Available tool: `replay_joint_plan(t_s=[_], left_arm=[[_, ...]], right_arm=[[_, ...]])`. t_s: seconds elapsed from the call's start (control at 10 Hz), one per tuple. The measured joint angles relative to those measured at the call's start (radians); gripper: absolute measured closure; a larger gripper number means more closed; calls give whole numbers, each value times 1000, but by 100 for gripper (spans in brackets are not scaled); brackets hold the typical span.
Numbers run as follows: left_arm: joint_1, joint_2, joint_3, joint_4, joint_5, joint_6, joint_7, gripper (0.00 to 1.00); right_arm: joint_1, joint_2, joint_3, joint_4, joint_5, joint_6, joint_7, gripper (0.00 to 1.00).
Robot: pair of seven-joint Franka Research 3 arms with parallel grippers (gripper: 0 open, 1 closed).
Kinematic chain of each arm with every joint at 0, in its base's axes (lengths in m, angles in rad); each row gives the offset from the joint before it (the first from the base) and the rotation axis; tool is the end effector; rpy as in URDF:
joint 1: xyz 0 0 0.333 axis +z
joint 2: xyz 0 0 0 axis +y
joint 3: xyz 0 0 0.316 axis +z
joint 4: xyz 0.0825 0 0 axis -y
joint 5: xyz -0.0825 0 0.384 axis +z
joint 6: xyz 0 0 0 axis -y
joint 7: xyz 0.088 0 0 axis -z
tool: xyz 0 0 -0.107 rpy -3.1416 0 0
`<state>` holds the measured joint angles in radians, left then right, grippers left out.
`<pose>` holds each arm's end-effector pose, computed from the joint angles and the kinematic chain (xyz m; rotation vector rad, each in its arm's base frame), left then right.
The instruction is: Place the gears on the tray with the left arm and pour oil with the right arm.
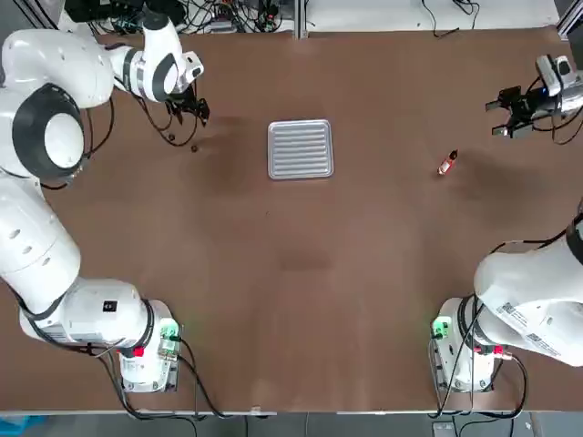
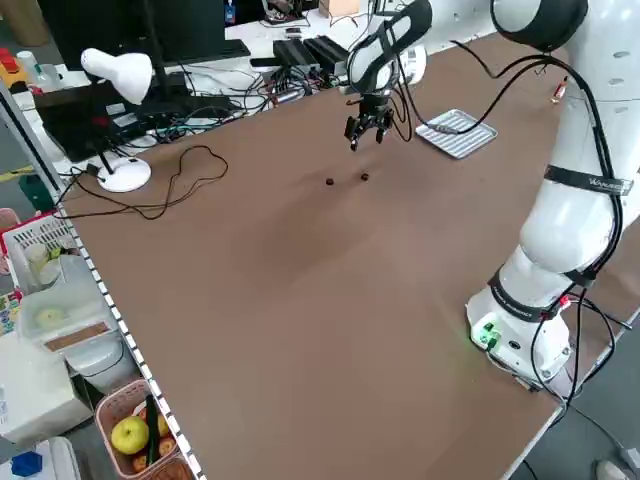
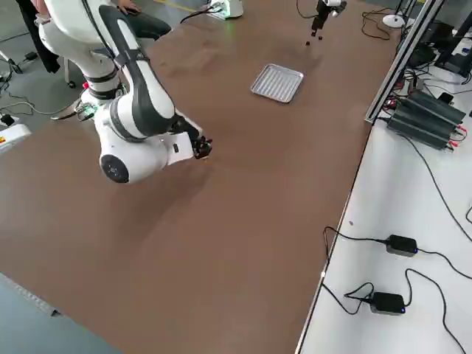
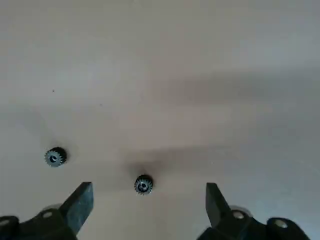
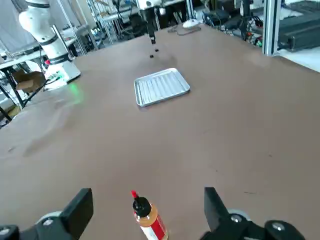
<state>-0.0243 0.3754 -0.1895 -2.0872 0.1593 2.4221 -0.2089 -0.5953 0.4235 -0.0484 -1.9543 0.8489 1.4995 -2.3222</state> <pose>0.5694 -0.1216 0.2430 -3.0970 0.1778 0.0350 0.4764 -0.2505 0.2559 -1.6695 -1.2961 -0.8527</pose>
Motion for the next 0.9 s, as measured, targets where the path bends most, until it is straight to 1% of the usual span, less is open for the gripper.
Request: replay_joint_plan(t_s=[0.3, 0.4, 0.5, 0.7, 0.8, 0.9], left_arm=[[-2, 21, -1, -74, 13, 97, -29, 2], [-1, 33, 0, -98, 13, 140, -32, 3], [0, 43, 0, -115, 13, 172, -32, 5], [1, 50, 0, -124, 13, 187, -33, 8], [1, 50, 0, -124, 13, 188, -33, 14], [4, 50, 1, -124, 15, 188, -33, 15]], right_arm=[[-32, 175, 1, -3, 59, -27, -196, 7], [-35, 223, 2, -3, 78, -45, -241, 7], [-36, 254, 2, -1, 89, -62, -264, 7], [-37, 267, 3, 4, 93, -85, -294, 6], [-37, 268, 4, 5, 94, -87, -322, 6], [-37, 275, 5, 5, 97, -88, -359, 7]])
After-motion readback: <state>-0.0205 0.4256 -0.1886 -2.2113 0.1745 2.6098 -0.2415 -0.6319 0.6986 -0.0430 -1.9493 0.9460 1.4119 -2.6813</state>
